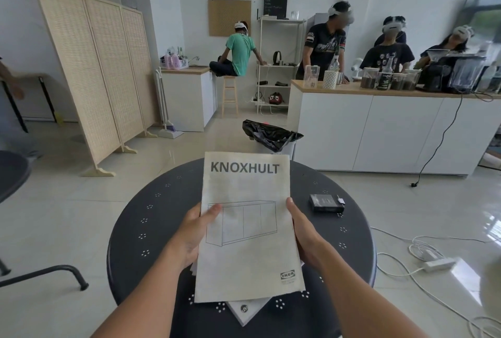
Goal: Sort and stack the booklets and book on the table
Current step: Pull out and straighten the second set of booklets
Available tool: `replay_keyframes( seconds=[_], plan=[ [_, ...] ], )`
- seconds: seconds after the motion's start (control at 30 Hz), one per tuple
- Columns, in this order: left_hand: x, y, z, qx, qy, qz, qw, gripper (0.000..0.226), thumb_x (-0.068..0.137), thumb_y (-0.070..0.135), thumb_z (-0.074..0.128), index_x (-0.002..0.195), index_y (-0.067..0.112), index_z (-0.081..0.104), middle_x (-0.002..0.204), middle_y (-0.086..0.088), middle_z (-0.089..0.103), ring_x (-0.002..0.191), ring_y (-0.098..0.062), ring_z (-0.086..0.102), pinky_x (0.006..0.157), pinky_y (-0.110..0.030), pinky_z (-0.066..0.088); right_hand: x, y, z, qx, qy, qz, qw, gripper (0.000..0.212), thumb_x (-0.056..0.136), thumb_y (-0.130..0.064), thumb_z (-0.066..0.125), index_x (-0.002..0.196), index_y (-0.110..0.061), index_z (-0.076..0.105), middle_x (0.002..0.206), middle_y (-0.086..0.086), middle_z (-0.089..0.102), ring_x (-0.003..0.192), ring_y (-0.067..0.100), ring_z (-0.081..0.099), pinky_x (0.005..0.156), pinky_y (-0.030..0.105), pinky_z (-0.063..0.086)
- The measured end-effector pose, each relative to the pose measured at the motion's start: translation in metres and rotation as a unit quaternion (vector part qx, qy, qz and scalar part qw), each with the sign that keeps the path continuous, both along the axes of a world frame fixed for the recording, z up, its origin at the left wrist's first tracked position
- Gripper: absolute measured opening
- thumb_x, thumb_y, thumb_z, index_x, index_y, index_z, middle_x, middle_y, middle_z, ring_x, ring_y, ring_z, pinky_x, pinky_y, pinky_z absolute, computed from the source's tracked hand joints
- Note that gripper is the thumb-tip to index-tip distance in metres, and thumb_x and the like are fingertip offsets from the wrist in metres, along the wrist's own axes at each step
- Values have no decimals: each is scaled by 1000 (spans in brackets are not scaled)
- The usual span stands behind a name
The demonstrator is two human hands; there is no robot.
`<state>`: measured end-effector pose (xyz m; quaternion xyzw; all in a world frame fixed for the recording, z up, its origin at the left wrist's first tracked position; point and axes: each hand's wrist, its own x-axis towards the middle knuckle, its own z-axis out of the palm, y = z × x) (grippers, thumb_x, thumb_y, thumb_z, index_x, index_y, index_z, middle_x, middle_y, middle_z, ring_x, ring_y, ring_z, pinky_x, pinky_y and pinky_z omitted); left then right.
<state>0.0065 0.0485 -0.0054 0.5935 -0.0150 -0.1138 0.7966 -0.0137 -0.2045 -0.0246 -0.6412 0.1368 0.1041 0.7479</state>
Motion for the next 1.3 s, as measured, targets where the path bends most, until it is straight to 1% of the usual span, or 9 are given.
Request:
replay_keyframes(
  seconds=[0.07, 0.2, 0.33, 0.43, 0.7, 0.83, 1.0, 1.17, 1.3],
  plan=[
    [0, -2, 3, 22, -13, 11, 1000, 17, 97, 18, 61, 111, 18, 70, 106, -8, 77, 98, -30, 73, 69, -38, 61, 1, -1, 0, 8, 2, 10, 1000, 75, 83, -79, 50, 126, -23, 72, 122, 12, 76, 112, 37, 72, 107, 57, 47],
    [7, -9, -3, 268, -84, 76, 957, 19, 100, 21, 52, 110, 22, 68, 103, 6, 73, 101, -20, 67, 84, -36, 52, -2, 0, 2, -29, -10, 25, 999, 55, 88, -60, 65, 121, -16, 74, 113, 8, 80, 104, 32, 76, 100, 52, 54],
    [7, -10, -7, 368, -68, 102, 922, 17, 97, 22, 53, 109, 16, 63, 101, 4, 67, 95, -19, 63, 71, -32, 48, -7, 2, -1, -104, -24, 3, 994, 22, 97, -12, 62, 117, -8, 71, 97, 4, 83, 85, 24, 81, 67, 35, 63],
    [8, -10, -5, 431, -79, 81, 895, 16, 94, 24, 59, 105, 14, 65, 105, -2, 66, 92, -20, 64, 63, -29, 45, -9, 3, 0, -110, -25, -8, 994, 20, 97, -6, 61, 114, -10, 70, 100, 7, 82, 88, 27, 80, 69, 38, 63],
    [8, -1, 6, 314, -50, 48, 947, 21, 94, 31, 62, 114, 34, 61, 106, 13, 69, 95, -12, 66, 76, -34, 54, -10, 6, 1, -60, -74, -16, 995, 25, 99, -6, 59, 120, -15, 68, 108, 7, 81, 98, 30, 78, 90, 51, 61],
    [10, -1, 4, 283, -19, 90, 955, 43, 87, 30, 73, 120, 22, 48, 112, 5, 62, 104, -22, 61, 86, -41, 51, -10, 10, 8, -18, -119, -15, 993, 25, 100, -7, 60, 121, -18, 67, 111, 8, 80, 101, 32, 77, 90, 52, 61],
    [9, 0, 15, 160, -92, 146, 972, 30, 88, 7, 71, 113, 18, 61, 108, -5, 72, 99, -26, 68, 81, -39, 54, -9, 12, 30, -24, -185, -29, 982, 25, 99, -9, 63, 120, -21, 67, 110, 5, 80, 99, 27, 77, 78, 38, 64],
    [4, -8, 37, 119, -185, 186, 958, 27, 87, 26, 75, 111, 25, 63, 103, 2, 74, 93, -14, 70, 78, -35, 55, -5, 16, 53, -29, -234, -58, 970, 24, 98, -9, 64, 112, -27, 70, 104, 0, 81, 95, 21, 78, 78, 36, 64],
    [2, -11, 44, 121, -201, 209, 949, 17, 89, 38, 70, 104, 33, 65, 96, 8, 76, 86, -6, 71, 73, -31, 54, -6, 17, 67, -45, -260, -57, 963, 33, 95, 0, 61, 105, -28, 74, 98, -3, 82, 85, 11, 77, 67, 22, 61]
  ],
)
